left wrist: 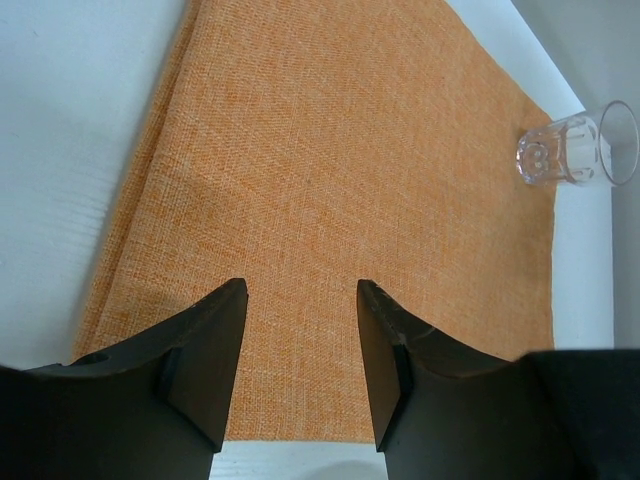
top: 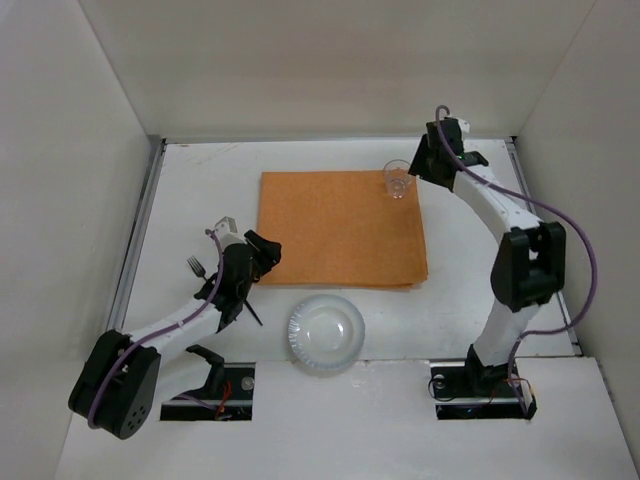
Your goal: Set the dinner table for one person
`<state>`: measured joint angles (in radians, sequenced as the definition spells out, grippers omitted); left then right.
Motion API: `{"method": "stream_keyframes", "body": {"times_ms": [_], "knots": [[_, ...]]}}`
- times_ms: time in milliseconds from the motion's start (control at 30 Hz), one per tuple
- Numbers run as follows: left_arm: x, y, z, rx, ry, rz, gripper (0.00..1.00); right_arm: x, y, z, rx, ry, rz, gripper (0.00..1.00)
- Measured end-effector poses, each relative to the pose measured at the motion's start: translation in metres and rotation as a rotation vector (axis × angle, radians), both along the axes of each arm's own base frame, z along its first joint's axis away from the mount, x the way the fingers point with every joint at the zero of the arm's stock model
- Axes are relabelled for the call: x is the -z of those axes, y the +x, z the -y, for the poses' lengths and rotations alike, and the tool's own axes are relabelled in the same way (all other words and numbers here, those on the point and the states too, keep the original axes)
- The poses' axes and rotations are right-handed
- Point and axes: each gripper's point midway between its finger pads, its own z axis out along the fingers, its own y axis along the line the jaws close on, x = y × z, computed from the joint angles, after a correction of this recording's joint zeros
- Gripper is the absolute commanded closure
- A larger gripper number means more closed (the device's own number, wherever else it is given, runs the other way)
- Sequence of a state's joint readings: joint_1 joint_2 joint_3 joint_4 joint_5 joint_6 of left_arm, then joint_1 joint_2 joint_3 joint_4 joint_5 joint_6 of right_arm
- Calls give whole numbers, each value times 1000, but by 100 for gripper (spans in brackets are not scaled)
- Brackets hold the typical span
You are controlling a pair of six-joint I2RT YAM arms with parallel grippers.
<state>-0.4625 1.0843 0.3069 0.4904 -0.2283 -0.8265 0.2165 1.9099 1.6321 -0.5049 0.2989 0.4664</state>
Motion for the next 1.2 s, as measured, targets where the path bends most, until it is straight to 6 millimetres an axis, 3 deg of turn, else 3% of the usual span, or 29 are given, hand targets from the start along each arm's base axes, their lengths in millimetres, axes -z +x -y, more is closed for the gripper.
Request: {"method": "stream_keyframes", "body": {"times_ms": [133,200,233,300,367,467,567,667,767,933,1133,1200], "knots": [[-4,0,-1,-1,-7,14,53,-58,-41,2,1,46,149,39],[-7,0,-1,-3,-11,21,53,-82,-67,-7,-22,80,239,52],[-8,0,-2,-4,-13,25,52,-89,-83,-18,-53,101,281,66],[-9,0,-2,-5,-13,27,51,-89,-117,-48,-141,147,329,88],[-8,0,-2,-4,-13,26,51,-71,-155,-85,-257,193,323,94],[-9,0,0,0,-12,27,51,-19,-219,-129,-428,243,220,86],[-9,-2,2,9,-11,28,50,30,-275,-148,-530,267,105,51],[-16,-2,4,16,-16,48,50,54,-322,-157,-618,303,42,37],[-23,-2,3,16,-19,71,50,59,-345,-163,-647,377,27,35],[-23,-2,3,18,-9,74,49,76,-356,-170,-633,453,-30,35],[-26,-3,4,25,-5,87,48,104,-362,-186,-639,482,-123,46],[-26,-3,3,25,-3,87,48,109,-363,-193,-644,507,-137,54]]}}
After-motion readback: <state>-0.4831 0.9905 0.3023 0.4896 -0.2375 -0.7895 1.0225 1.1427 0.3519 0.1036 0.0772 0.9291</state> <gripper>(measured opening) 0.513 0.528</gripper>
